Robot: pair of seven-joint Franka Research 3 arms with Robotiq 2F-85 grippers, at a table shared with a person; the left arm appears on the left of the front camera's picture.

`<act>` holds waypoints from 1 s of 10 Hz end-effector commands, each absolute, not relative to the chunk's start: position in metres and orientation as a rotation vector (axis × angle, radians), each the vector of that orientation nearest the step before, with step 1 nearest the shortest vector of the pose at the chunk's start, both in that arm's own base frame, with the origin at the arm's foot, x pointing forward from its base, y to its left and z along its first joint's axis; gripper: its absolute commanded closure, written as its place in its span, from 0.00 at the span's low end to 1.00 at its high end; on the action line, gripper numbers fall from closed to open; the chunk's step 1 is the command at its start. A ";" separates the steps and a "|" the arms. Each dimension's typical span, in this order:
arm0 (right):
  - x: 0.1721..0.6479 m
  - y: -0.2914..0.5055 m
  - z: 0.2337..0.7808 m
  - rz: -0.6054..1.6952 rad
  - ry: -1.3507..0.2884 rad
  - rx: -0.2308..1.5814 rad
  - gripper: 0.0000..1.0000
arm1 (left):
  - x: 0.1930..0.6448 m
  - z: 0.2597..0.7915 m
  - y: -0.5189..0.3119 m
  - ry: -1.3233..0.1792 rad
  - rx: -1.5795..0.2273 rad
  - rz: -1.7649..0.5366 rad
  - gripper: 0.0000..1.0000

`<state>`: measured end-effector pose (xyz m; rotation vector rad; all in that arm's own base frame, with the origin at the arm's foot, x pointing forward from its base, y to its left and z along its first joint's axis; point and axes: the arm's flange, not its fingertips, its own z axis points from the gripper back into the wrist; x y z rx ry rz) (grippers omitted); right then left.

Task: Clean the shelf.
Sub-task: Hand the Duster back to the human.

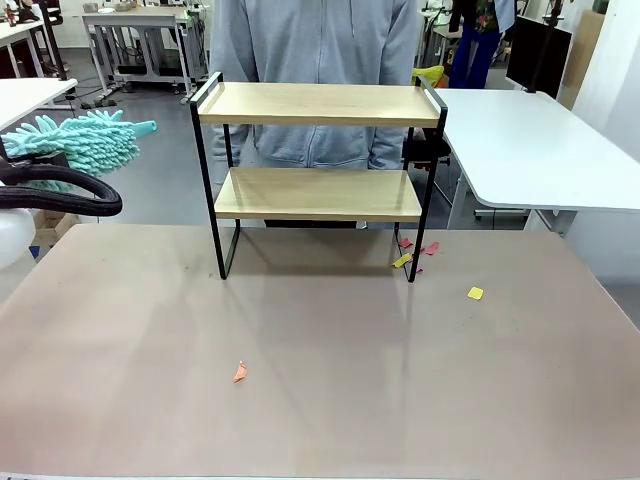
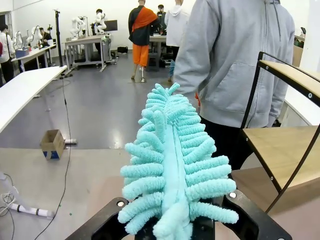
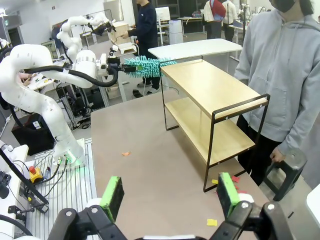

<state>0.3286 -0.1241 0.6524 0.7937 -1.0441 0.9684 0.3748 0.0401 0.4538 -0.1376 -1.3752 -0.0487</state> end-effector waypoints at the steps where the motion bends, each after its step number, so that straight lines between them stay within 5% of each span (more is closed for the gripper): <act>1: 0.330 -0.124 0.656 0.975 -1.064 0.803 0.00 | 0.375 0.458 0.040 -1.381 -0.133 -0.052 0.83; 10: 0.330 -0.124 0.656 0.975 -1.064 0.803 0.00 | 0.375 0.458 0.040 -1.381 -0.133 -0.052 0.83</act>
